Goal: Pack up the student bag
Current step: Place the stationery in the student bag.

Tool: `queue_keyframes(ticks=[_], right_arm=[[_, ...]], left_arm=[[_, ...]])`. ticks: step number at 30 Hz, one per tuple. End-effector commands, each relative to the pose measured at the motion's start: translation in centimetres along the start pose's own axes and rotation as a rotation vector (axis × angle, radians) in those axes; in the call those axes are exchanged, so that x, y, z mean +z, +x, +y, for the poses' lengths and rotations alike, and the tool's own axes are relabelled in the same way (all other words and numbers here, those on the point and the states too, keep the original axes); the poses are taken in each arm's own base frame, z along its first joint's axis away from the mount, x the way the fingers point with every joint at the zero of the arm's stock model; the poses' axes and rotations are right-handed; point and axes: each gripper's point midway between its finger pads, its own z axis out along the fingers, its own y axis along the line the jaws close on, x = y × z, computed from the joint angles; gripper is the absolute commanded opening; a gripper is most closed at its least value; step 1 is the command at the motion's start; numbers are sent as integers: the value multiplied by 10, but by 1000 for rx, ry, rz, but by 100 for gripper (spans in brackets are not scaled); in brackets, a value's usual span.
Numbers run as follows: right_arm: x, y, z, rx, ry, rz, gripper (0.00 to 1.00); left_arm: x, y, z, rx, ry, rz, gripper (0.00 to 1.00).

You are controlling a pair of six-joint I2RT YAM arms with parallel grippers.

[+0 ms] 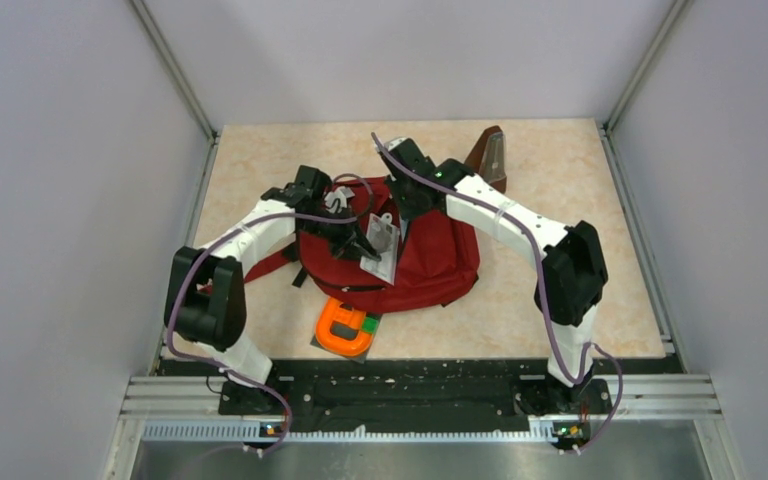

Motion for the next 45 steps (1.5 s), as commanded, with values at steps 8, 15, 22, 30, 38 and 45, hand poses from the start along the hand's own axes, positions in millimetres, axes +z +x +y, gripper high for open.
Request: queue_keyframes(ticks=[8,15,22,30,38,45], right_arm=[[-25,-29,3,5,-4,-115,0],[-37,-35,18,36,-105,-166,0],[-35,-28,29,31,-155,-154,0],[-36,-28,44,62,-226,-164,0],[-42,-39,33,103,-174,-216,0],[-40,-38,29,110,-149,-219,0]], left_arm=[[9,-46,-33,17,137,-125,0],[19,-77,-51,-5,222,-234,0],[33,-95,-64,59,283,-294,0],[50,-92,-70,110,293,-308,0],[79,-40,-15,242,80,-124,0],[78,-14,-2,317,59,-82,0]])
